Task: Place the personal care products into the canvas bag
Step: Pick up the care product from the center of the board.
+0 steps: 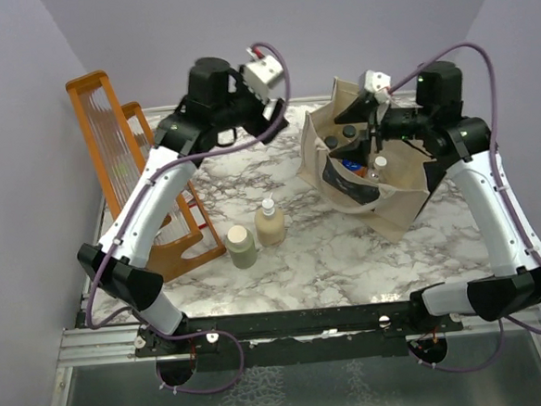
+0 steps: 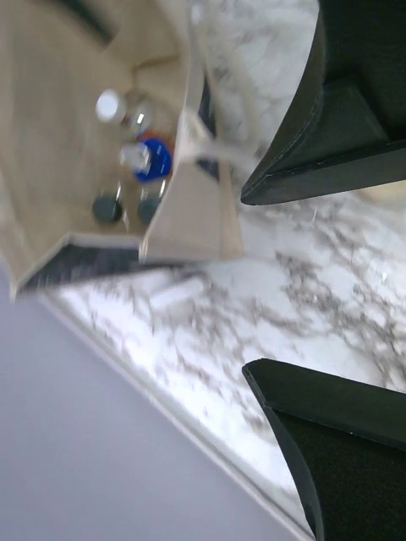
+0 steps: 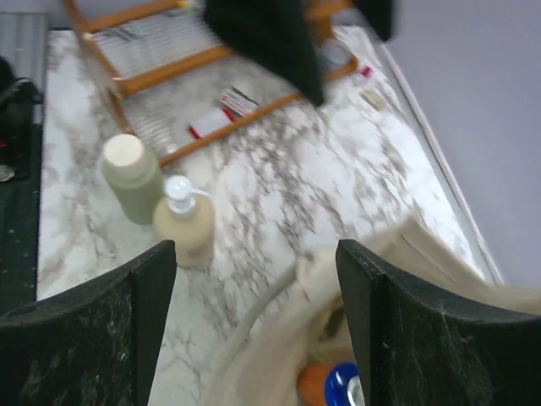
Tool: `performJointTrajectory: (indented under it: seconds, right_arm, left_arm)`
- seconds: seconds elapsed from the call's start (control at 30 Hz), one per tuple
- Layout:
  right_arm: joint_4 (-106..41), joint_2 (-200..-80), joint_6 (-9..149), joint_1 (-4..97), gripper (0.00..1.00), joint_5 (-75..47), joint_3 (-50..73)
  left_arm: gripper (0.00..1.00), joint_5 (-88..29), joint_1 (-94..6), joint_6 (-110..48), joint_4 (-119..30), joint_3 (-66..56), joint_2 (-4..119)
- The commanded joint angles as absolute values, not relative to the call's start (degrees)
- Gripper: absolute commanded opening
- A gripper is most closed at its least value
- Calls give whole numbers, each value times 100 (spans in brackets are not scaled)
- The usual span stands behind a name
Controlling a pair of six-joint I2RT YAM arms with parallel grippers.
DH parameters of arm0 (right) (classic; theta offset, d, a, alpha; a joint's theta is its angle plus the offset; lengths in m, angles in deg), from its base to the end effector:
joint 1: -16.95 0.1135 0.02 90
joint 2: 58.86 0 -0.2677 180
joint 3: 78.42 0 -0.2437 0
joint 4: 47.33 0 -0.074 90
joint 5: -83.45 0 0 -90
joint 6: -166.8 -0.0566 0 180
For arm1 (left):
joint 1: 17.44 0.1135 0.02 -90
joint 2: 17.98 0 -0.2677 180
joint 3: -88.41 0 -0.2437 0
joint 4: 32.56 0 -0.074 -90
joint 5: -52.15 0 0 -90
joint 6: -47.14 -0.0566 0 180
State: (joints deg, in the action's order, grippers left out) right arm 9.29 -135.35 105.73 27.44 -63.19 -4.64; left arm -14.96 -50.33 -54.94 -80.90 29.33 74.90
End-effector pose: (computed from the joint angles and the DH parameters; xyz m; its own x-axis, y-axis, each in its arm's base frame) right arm 0.2498 0.0943 0.4471 0.0135 -0.2680 -0.9633 -0.9438 0.3147 -0.1008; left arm 0.2961 -0.2177 0.4517 -0.1161 0.3047 -0.9454 0.8497 0.5233 0.0643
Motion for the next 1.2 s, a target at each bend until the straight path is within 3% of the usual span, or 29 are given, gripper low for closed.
performJointTrajectory:
  seconds: [0.0,0.3,0.87,1.03,1.17]
  right_arm:
    - [1269,-13714,11317,4029,76,-6156,-667]
    - [1142,-14773,11854,5900,82,-5371,-666]
    - [947,-16850,12171,7145,89,-4661,-1087]
    - [1022,-17118,12184,7202,85,-4664,-1151]
    - [1031,-17200,12190,7210,75,-4672,-1125]
  left_arm:
    - [76,-2366,-4207,-4895,-7879,3486,7228]
    - [86,-2928,-3424,-4755,-7655,3762,6949]
    - [91,-2974,-3099,-4789,-7452,3138,6323]
    - [91,-2844,-3063,-4760,-7448,3035,6255]
    - [91,-2731,-3053,-4730,-7466,3041,6241]
